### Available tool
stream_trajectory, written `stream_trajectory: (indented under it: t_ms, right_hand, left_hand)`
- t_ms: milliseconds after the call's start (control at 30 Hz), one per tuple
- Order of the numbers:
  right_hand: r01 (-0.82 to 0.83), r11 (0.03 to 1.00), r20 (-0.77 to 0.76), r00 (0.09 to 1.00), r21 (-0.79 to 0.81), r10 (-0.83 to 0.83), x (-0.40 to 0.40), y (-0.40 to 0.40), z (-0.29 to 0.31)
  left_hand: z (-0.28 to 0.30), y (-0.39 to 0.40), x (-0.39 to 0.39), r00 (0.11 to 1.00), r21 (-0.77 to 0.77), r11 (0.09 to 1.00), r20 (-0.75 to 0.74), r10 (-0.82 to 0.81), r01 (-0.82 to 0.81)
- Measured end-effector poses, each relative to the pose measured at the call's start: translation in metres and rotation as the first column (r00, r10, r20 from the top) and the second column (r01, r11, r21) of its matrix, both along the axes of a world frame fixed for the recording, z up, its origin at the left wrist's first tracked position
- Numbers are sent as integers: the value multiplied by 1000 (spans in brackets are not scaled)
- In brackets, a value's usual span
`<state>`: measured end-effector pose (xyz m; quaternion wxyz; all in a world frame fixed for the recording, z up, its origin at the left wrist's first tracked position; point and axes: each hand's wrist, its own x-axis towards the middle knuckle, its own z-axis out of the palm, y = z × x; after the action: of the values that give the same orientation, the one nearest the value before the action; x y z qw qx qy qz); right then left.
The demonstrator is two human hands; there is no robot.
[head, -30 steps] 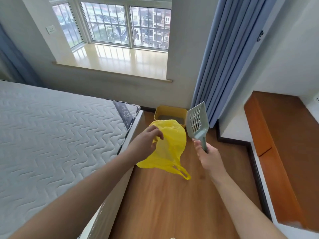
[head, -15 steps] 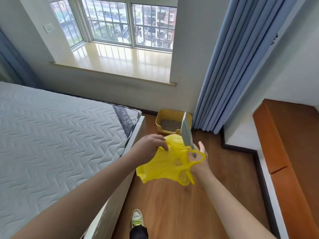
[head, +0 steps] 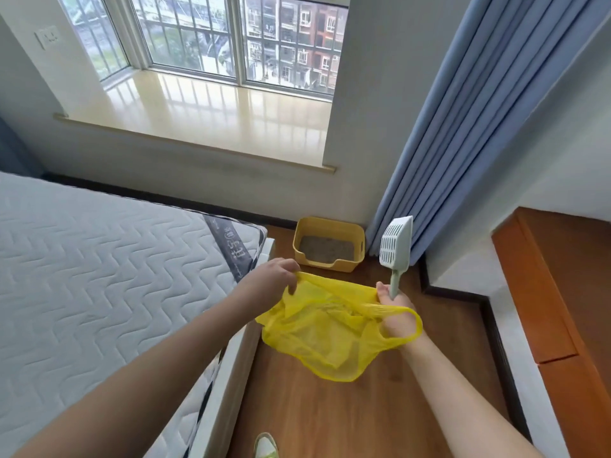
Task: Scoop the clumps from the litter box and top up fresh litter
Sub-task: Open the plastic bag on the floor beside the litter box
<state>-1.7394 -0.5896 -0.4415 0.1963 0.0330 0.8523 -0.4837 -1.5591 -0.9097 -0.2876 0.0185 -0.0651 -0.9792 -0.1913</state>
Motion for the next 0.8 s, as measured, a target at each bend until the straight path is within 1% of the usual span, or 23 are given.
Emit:
stream_trajectory:
  t_ms: [33, 67, 100, 133, 167, 200, 233, 267, 333, 400, 467, 533, 633, 667, 733, 767, 800]
  right_hand:
    - [6, 997, 20, 1000, -80, -4, -11, 2, 1]
    - [41, 993, 44, 998, -108, -36, 2, -15, 24]
    - [55, 995, 73, 996, -82, -49, 28, -35, 68]
    - [69, 994, 31, 997, -85, -67, 61, -60, 122]
    - [111, 991, 44, 993, -76, -108, 72, -66, 128]
    - [119, 987, 76, 991, -110, -111, 68, -66, 126]
    - [159, 975, 57, 987, -155, -152, 57, -66, 118]
    - [163, 969, 95, 984, -187, -147, 56, -66, 119]
    - [147, 970, 166, 980, -196, -115, 42, -65, 117]
    - [86, 971, 173, 984, -222, -48, 30, -61, 122]
    - [66, 961, 178, 984, -270, -17, 13, -57, 123]
    - [78, 940, 212, 977, -333, -5, -10, -50, 122]
    - [160, 910, 220, 972, -381, -79, -44, -34, 122]
    - [175, 912, 222, 970, -371, -96, -56, -27, 122]
    - [158, 907, 217, 973, -391, -76, -79, -17, 122]
    - [155, 905, 224, 972, -396, -68, -90, -13, 123]
    - [164, 902, 243, 968, -400, -68, -99, -9, 123]
  left_hand:
    - [-2, -4, -8, 999, -49, 999, 42, 16, -14]
    - [-4, -5, -16, 995, -97, 994, 85, 47, -39]
    - [-4, -4, -24, 989, -119, 989, 110, 98, -84]
    - [-5, -2, -31, 981, -99, 983, 107, 163, -152]
    - [-7, 1, -37, 969, -24, 972, 82, 233, -232]
    - [-10, 6, -42, 956, 81, 953, 53, 289, -293]
    - [-12, 11, -47, 947, 184, 930, 35, 319, -320]
    - [-15, 17, -52, 946, 258, 912, 24, 324, -319]
    - [-19, 27, -65, 951, 323, 899, 5, 310, -295]
    - [-23, 34, -83, 956, 342, 899, -8, 295, -274]
    - [-26, 37, -101, 963, 328, 914, -42, 266, -238]
    - [-30, 37, -120, 973, 256, 953, -119, 199, -164]
    - [-30, 33, -151, 980, 124, 989, -174, 100, -79]
    - [-30, 32, -160, 982, 93, 993, -172, 84, -69]
    - [-31, 30, -179, 987, 59, 995, -137, 87, -79]
    - [-31, 32, -187, 988, 84, 990, -96, 124, -116]
    - [-31, 34, -194, 983, 133, 975, -24, 182, -178]
